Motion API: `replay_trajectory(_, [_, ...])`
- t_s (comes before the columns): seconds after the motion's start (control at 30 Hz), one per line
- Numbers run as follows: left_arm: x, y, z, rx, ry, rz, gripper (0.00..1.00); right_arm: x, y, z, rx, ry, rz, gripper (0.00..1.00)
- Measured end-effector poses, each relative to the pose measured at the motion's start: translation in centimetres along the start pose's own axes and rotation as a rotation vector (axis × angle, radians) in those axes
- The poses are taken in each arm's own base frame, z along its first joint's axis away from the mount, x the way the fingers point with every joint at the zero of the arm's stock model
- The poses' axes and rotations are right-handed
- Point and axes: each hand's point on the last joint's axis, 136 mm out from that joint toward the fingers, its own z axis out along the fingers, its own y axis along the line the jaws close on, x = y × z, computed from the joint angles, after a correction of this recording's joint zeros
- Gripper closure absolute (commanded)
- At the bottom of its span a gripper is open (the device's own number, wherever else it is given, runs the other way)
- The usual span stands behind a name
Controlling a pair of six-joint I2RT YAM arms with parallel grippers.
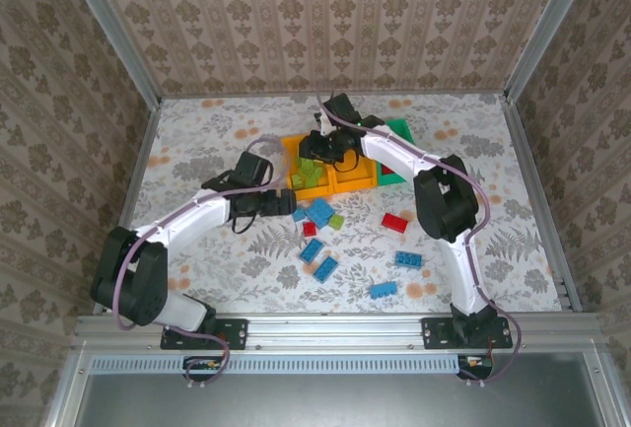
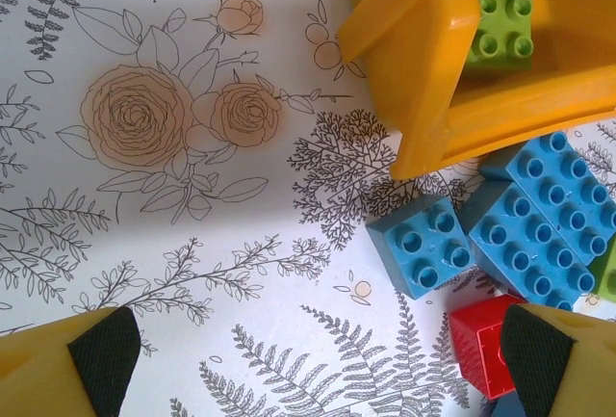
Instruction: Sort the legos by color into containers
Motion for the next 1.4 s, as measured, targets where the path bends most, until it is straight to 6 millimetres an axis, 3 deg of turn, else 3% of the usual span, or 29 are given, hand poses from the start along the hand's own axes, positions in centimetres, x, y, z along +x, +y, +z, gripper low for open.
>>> replay_trajectory(0.07, [0.3,-0.3,0.1,0.001,0.002,0.014,0.0,-0.7,-0.1,0.4,-0.001,-0.012,0.027,0.44])
replay_trajectory(0.2, [1.2,-1.9,0.2,0.014,0.011,0.066,0.01,-1.5,0.0,0.7,-0.003,-0.027,0.064,0.33])
replay_trajectory(0.43, [2.6,-3.3,0.8,0.028,0.044,0.112,0.05,-1.6,0.3,0.3,-0.009,-0.034,0.07,0.27])
replay_trajectory(0.57, [3.5,-3.8,1.5,0.029,0.075,0.121,0.11,-0.6,0.5,-1.4,-0.002,-0.032,0.068,0.26])
replay_trajectory(0.77, [5.1,-5.5,1.6,0.052,0.106,0.193,0.15,0.4,0.9,-5.8,0.017,-0.074,0.026,0.24])
replay_trajectory(0.9, [6.7,-7.2,1.4,0.078,0.123,0.277,0.15,1.0,-1.1,-8.3,0.055,-0.097,0.038,0.24])
replay_trajectory(1.13, [9.9,-7.6,1.6,0.089,0.172,0.375,0.19,1.3,-7.4,-10.7,0.157,-0.127,0.136,0.23])
replay_trajectory(1.4, [11.2,-7.8,2.4,0.076,0.205,0.418,0.25,0.9,-9.6,-14.1,0.216,-0.197,0.147,0.22])
